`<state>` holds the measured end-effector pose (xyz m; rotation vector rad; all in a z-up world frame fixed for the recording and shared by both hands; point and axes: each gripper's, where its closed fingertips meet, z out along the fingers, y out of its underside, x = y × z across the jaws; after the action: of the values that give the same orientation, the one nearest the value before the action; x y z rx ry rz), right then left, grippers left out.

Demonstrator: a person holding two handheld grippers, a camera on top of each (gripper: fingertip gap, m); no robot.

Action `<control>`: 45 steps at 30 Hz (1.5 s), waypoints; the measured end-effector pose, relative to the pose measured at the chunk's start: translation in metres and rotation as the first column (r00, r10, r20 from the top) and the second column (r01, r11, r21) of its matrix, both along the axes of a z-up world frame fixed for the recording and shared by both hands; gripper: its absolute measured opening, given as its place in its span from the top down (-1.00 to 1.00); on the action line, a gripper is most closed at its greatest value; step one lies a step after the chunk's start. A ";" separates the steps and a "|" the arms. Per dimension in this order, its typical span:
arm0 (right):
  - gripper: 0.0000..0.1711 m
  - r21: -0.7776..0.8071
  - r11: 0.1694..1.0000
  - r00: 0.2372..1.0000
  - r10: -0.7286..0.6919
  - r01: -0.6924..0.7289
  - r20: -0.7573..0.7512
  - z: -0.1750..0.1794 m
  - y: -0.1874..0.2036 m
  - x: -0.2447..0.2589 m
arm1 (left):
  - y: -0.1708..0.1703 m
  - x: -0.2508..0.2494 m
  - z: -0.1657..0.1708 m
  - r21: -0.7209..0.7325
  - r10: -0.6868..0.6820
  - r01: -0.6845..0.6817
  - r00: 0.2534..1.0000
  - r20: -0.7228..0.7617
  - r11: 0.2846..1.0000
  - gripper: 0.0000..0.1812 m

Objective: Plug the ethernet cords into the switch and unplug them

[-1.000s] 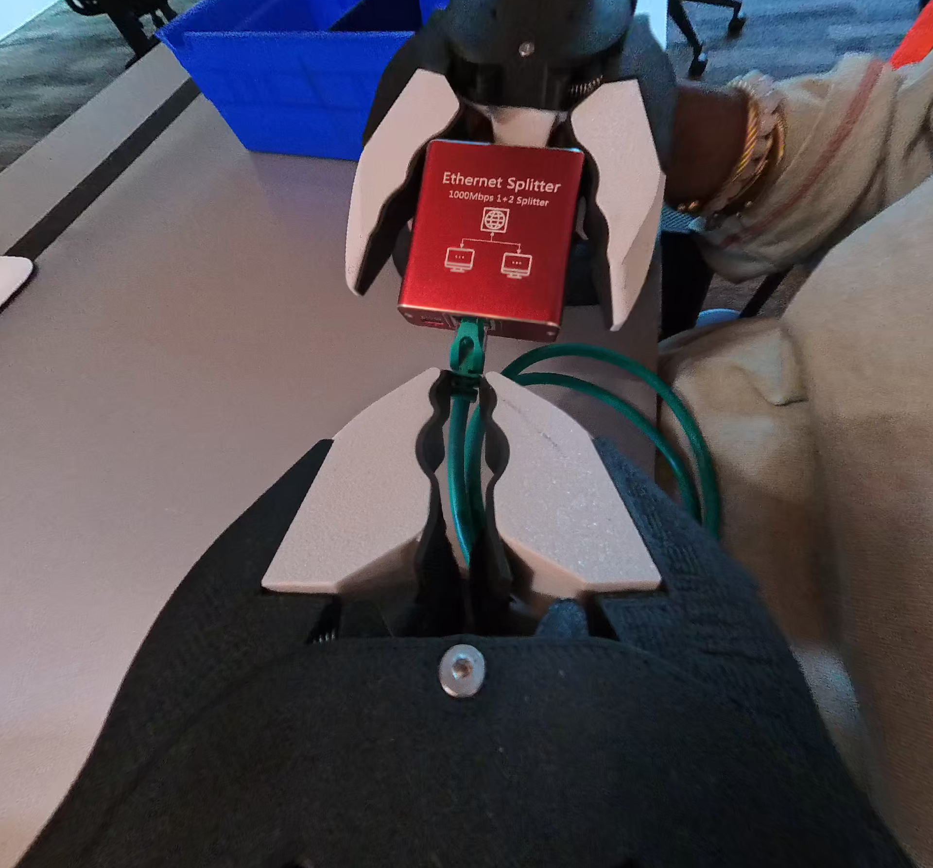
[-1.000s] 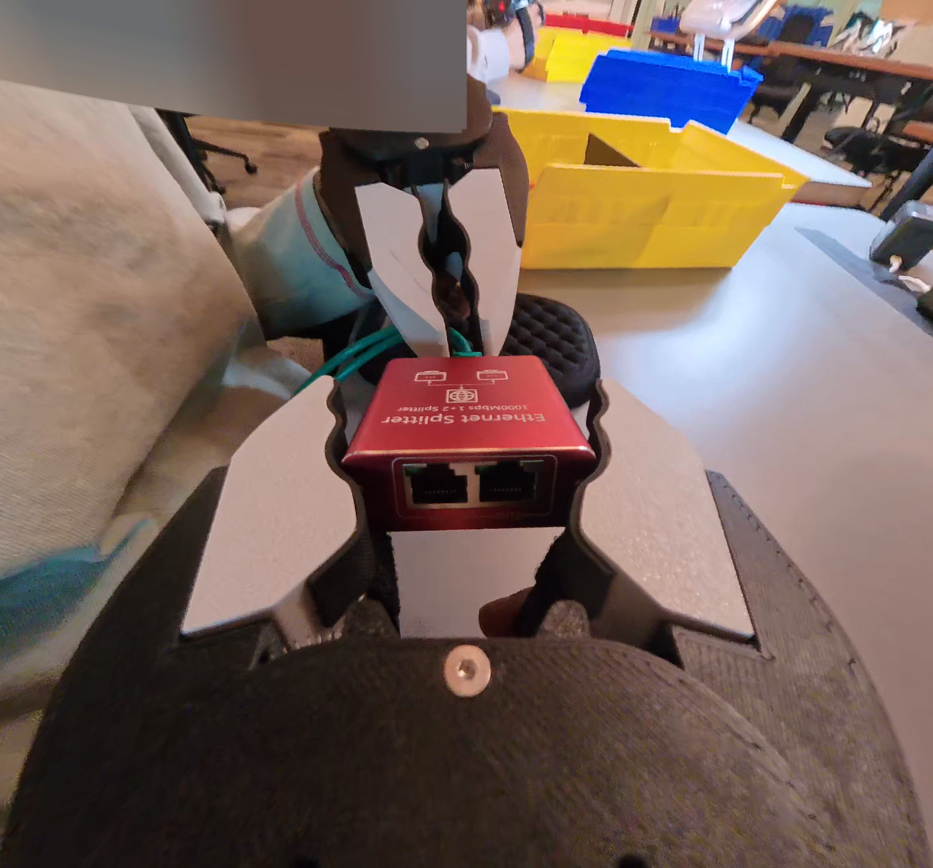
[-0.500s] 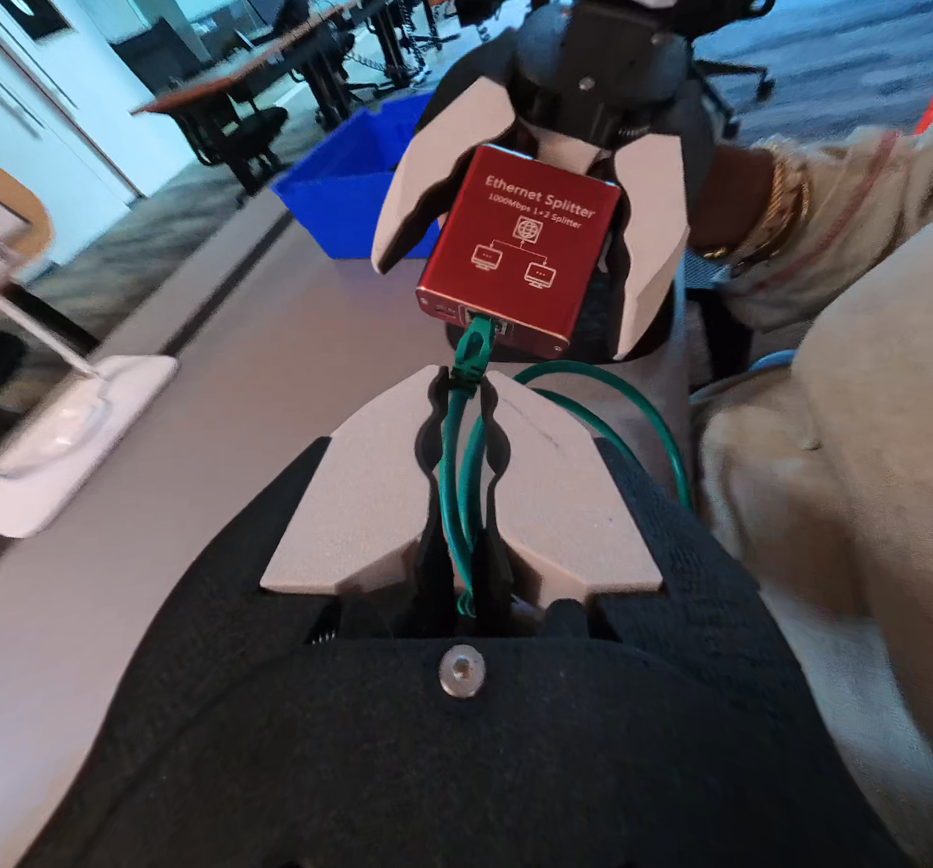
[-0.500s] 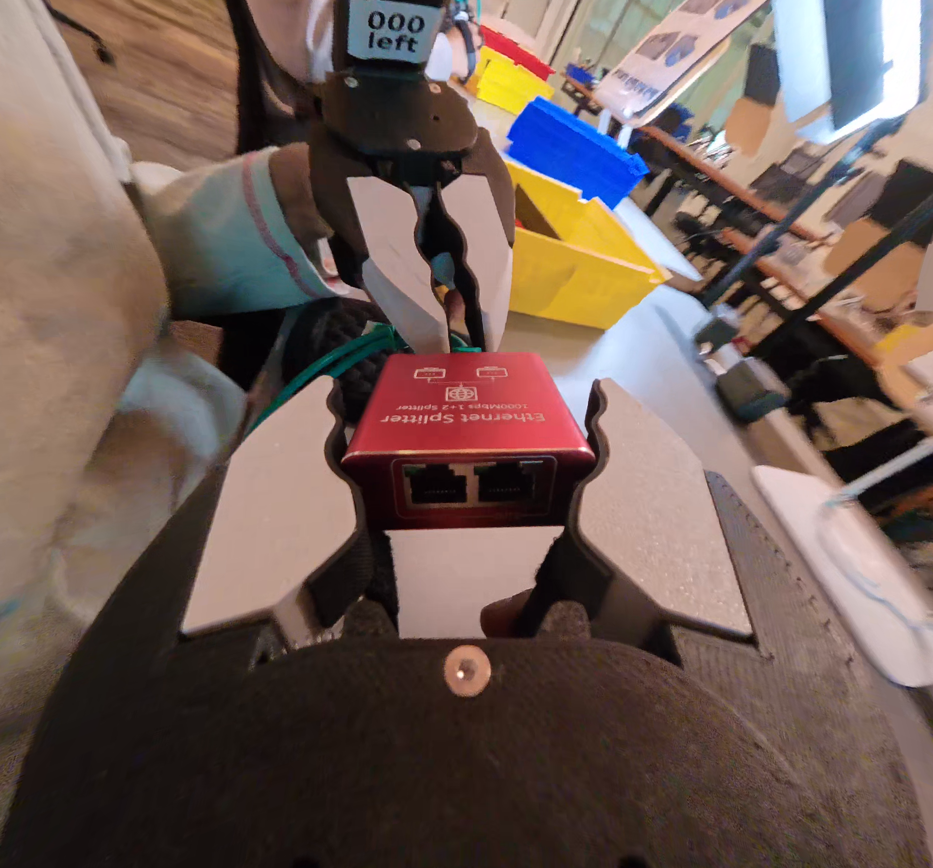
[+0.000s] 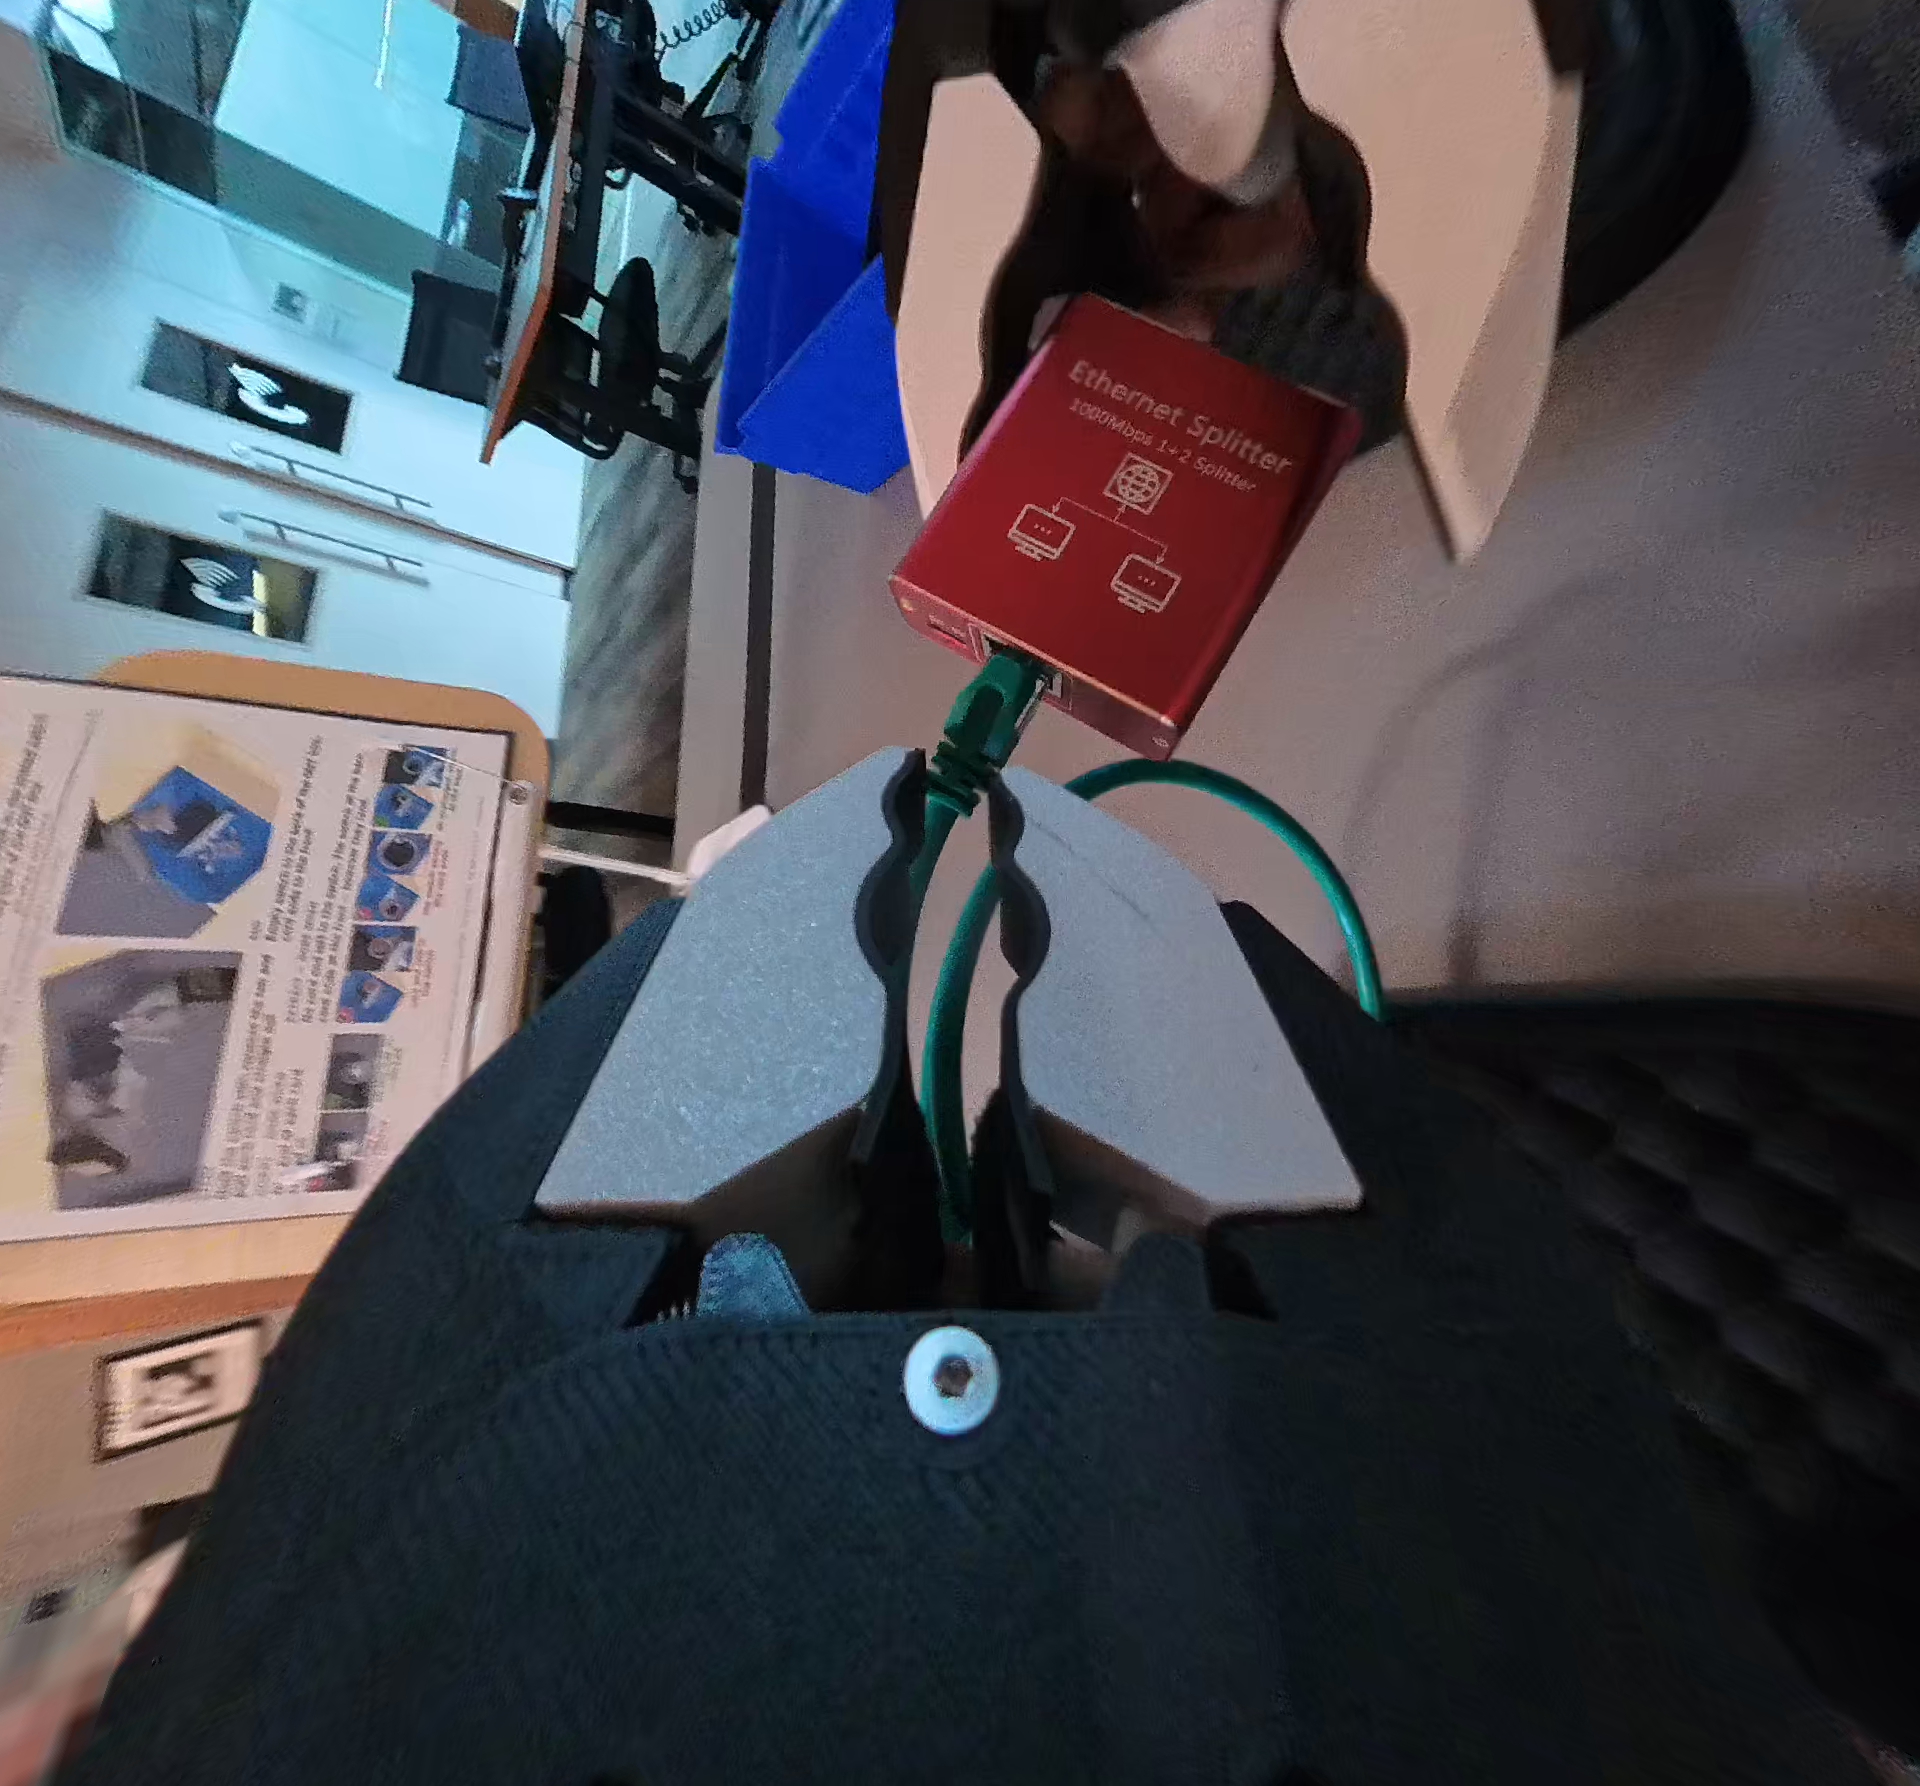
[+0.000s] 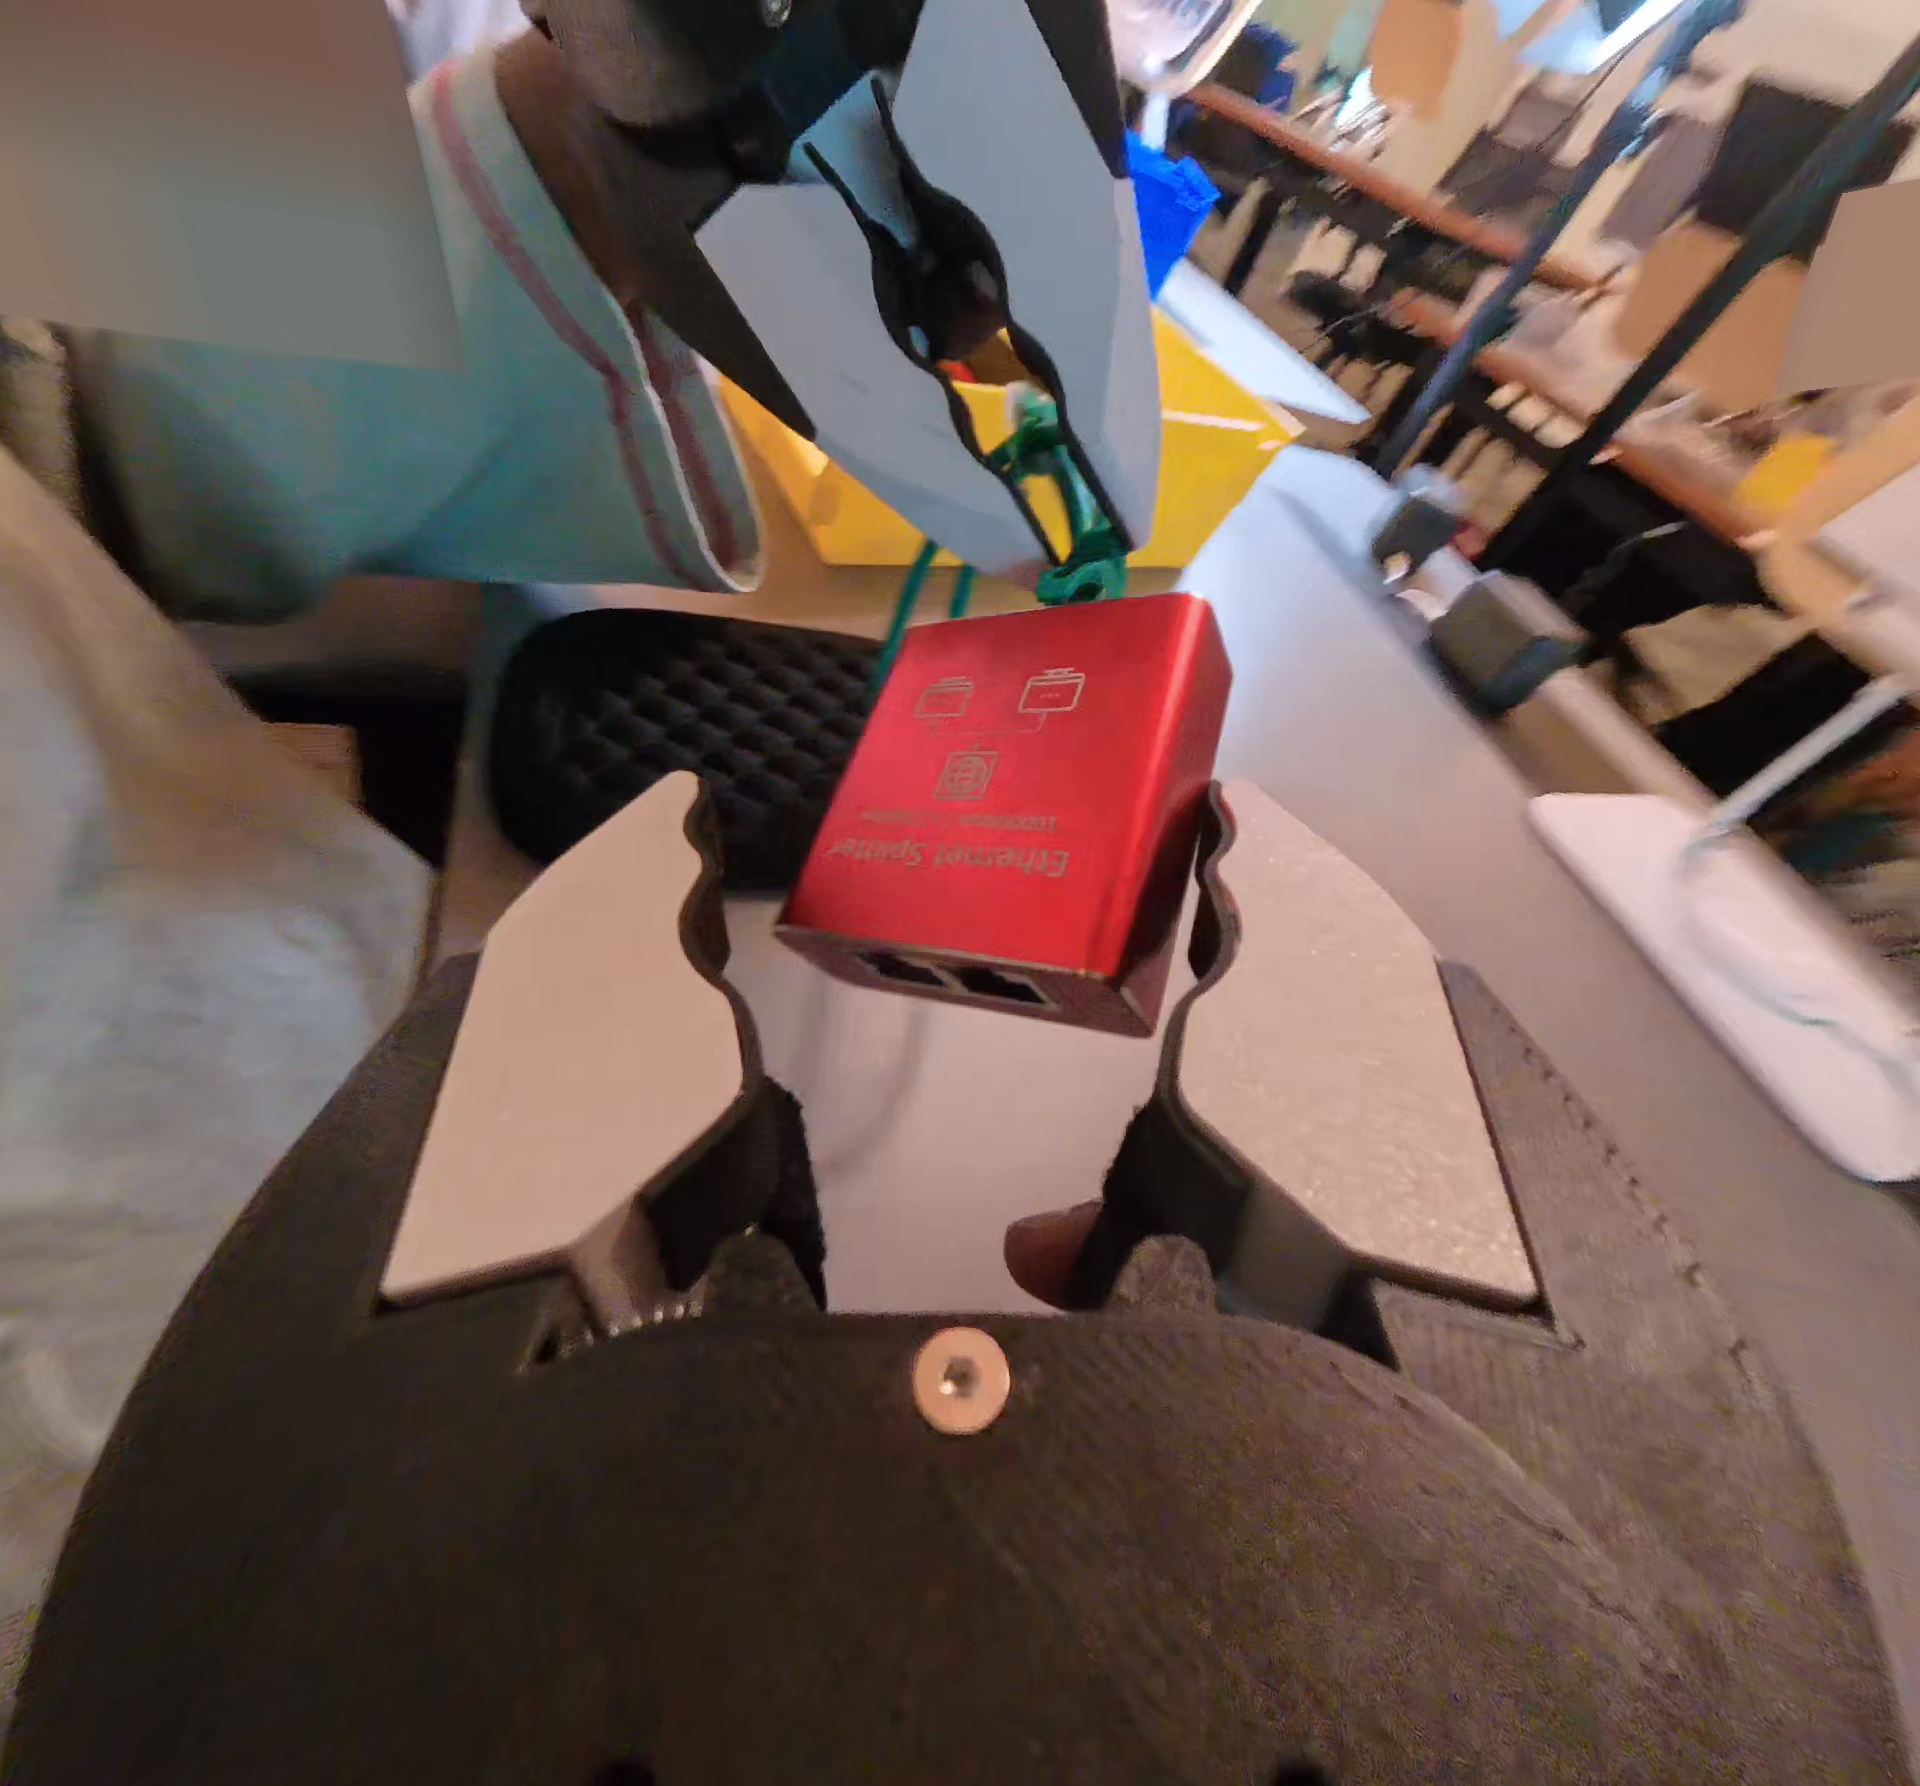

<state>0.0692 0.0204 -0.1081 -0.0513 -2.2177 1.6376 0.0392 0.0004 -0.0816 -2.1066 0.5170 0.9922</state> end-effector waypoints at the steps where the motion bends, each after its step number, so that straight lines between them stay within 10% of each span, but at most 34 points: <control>1: -0.06 -0.008 0.999 0.997 0.032 -0.031 0.072 -0.004 0.002 0.003 | 0.000 -0.002 -0.003 -0.028 -0.009 0.008 0.999 -0.043 1.000 0.87; 10: 0.61 -0.178 0.971 0.855 0.226 -0.160 0.467 -0.018 0.005 0.006 | 0.014 0.016 -0.019 -0.181 -0.168 0.151 0.982 -0.085 0.972 0.75; 15: 0.67 -0.459 0.886 0.857 0.286 -0.066 0.428 0.008 0.015 -0.005 | 0.006 -0.004 0.020 0.253 0.092 -0.113 0.991 0.096 0.961 0.43; 17: 0.67 -0.571 0.821 0.858 0.309 -0.023 0.409 0.023 0.021 -0.011 | 0.001 0.000 0.044 0.576 0.030 -0.188 0.962 0.273 0.795 0.38; 19: 0.67 -0.683 0.730 0.857 0.332 0.032 0.395 0.038 0.028 -0.017 | -0.015 0.000 0.061 0.823 -0.092 -0.306 0.915 0.394 0.478 0.36; 22: 0.68 -0.836 0.537 0.823 0.422 0.110 0.380 0.055 0.043 -0.022 | -0.020 -0.002 0.045 0.867 -0.325 -0.446 0.804 0.498 0.224 0.43; 26: 0.68 -0.891 0.407 0.803 0.454 0.199 0.387 0.057 0.046 -0.029 | 0.037 0.021 0.008 0.735 -0.583 -0.466 0.450 0.677 0.493 0.24; 32: 0.67 -0.861 0.431 0.768 0.443 0.269 0.462 0.044 0.025 -0.030 | 0.056 0.025 -0.008 0.735 -0.579 -0.451 0.454 0.677 0.506 0.65; 38: 0.44 -0.733 0.634 0.849 0.224 0.247 0.479 0.038 0.024 -0.038 | 0.040 0.019 -0.009 0.675 -0.685 -0.545 0.231 0.691 0.498 0.69; 45: 0.06 -0.373 0.905 0.978 -0.207 0.205 0.037 0.035 0.051 -0.040 | 0.026 0.010 -0.020 0.544 -0.731 -0.643 -0.036 0.681 0.539 0.69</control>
<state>0.0295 0.0712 -0.0726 -0.3726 -1.7924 1.9084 0.0493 0.0264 -0.1020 -1.1086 -0.6860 -0.6911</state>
